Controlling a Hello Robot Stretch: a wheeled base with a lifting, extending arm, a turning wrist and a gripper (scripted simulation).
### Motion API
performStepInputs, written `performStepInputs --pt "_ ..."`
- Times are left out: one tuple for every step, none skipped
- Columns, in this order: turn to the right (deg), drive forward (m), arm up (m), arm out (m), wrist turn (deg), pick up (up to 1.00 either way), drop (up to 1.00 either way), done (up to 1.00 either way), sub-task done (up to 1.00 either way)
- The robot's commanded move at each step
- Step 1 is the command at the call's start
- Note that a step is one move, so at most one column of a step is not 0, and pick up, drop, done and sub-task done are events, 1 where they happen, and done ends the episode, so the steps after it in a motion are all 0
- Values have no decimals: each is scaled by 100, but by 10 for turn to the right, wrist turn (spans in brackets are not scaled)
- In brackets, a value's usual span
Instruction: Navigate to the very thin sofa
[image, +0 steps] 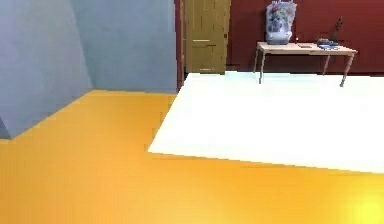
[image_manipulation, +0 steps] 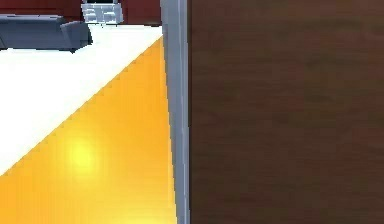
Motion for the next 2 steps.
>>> performStepInputs --pt "0 100 0 0 0 0 0 0 0" --pt "30 0 0 0 0 0 0 0 0"
